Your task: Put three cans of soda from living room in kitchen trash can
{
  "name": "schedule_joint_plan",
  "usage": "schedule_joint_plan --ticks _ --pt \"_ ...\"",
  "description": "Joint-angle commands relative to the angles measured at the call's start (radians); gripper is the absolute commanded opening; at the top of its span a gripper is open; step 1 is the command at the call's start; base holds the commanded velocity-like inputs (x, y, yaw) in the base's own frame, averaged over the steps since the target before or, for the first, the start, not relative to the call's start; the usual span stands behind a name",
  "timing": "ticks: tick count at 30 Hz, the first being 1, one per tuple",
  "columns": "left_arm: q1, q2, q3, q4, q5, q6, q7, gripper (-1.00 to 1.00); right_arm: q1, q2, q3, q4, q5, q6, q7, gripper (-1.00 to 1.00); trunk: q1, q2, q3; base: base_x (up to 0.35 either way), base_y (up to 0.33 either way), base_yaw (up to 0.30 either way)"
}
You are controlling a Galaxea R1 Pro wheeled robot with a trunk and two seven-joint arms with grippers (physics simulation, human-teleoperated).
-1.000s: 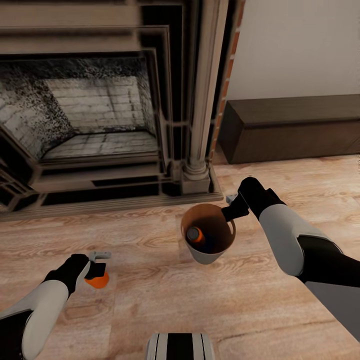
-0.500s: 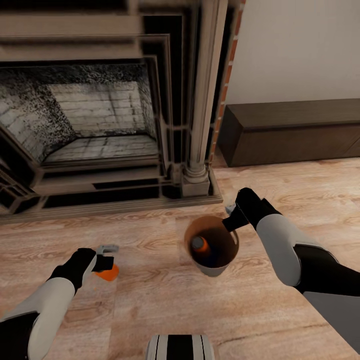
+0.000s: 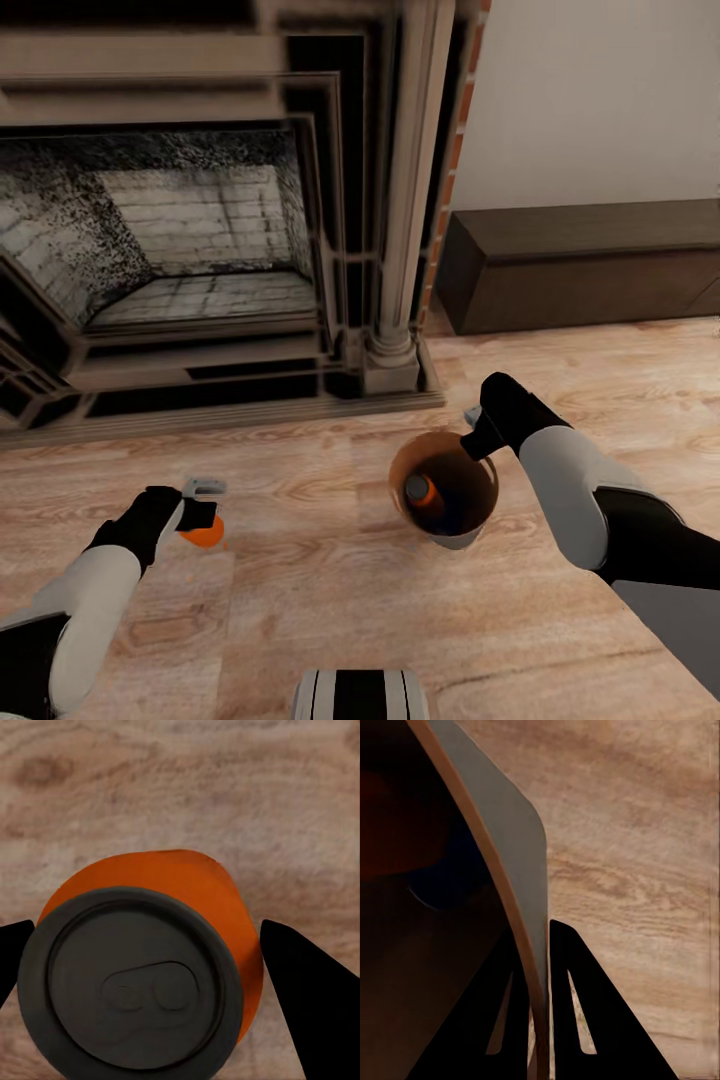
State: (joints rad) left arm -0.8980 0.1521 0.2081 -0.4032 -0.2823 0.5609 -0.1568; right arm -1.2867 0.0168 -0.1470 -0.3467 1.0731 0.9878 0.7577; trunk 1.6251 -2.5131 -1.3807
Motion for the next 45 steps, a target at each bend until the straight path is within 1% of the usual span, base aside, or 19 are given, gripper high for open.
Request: schedule_joint_plan --ticks 1,3,4,16,19,31,34,36,38,39,40,42,44,45 --pt "-0.006 0.006 0.006 0.006 0.000 -0.001 0.000 -1.00 0.000 -0.001 0.000 -0.002 -0.006 0.006 0.007 -1.00 0.000 0.000 0.004 0.000 0.000 0.000" --pt "-0.012 0.010 0.017 0.017 -0.002 -0.002 0.001 -1.00 0.000 -0.002 0.002 -0.003 0.017 0.001 0.008 -1.00 -0.001 0.001 0.012 0.000 0.000 0.000" --pt "-0.013 0.011 0.068 0.074 -0.003 -0.002 0.001 -1.00 0.000 -0.002 0.003 -0.004 -0.265 0.059 0.009 -1.00 -0.002 0.001 0.016 0.000 0.000 0.000" --pt "-0.015 0.013 0.071 0.078 -0.005 0.000 0.000 -1.00 0.000 -0.003 0.004 -0.006 -0.265 0.059 0.009 -1.00 -0.007 0.004 0.062 0.000 0.000 0.000" --pt "-0.015 0.013 0.071 0.078 -0.006 -0.001 -0.029 -1.00 0.000 -0.004 0.004 -0.006 -0.265 0.059 0.010 -1.00 -0.008 0.005 0.074 0.000 0.000 0.000" --pt "-0.015 0.014 0.071 0.078 -0.005 0.000 -0.053 -1.00 0.000 -0.005 0.004 -0.005 -0.265 0.059 0.011 -1.00 -0.014 0.007 0.120 0.000 0.000 0.000" --pt "-0.015 0.014 0.071 0.078 -0.005 0.000 -0.071 -1.00 0.000 -0.004 0.004 -0.005 -0.265 0.059 0.011 -1.00 -0.015 0.008 0.132 0.000 0.000 0.000" --pt "-0.017 0.013 0.067 0.074 -0.006 0.005 -0.110 -1.00 0.000 -0.003 0.005 -0.005 -0.265 0.059 0.011 -1.00 -0.016 0.008 0.139 0.000 0.000 0.000" --pt "-0.021 0.015 0.064 0.048 -0.009 0.011 -0.157 -1.00 0.000 -0.001 0.006 -0.004 -0.266 0.059 0.011 -1.00 -0.017 0.009 0.147 0.000 0.000 0.000" --pt "-0.024 0.018 0.062 0.013 -0.011 0.020 -0.204 -1.00 0.000 0.001 0.006 -0.002 -0.266 0.059 0.012 -1.00 -0.017 0.009 0.151 0.000 0.000 0.000" --pt "-0.025 0.020 0.061 -0.029 -0.014 0.035 -0.263 -1.00 0.000 0.003 0.007 0.000 -0.266 0.059 0.013 -1.00 -0.018 0.009 0.155 0.000 0.000 0.000" --pt "-0.029 0.024 0.058 -0.129 -0.017 0.078 -0.371 -1.00 0.001 0.006 0.006 0.002 -0.266 0.059 0.013 -1.00 -0.019 0.010 0.162 0.000 0.000 0.000" --pt "-0.031 0.024 0.057 -0.180 -0.018 0.105 -0.404 -1.00 0.001 0.006 0.006 0.003 -0.266 0.059 0.013 -1.00 -0.020 0.010 0.170 0.000 0.000 0.000" --pt "-0.034 0.025 0.052 -0.225 -0.019 0.132 -0.425 -1.00 0.001 0.006 0.006 0.003 -0.266 0.059 0.013 -1.00 -0.020 0.011 0.174 0.000 0.000 0.000"
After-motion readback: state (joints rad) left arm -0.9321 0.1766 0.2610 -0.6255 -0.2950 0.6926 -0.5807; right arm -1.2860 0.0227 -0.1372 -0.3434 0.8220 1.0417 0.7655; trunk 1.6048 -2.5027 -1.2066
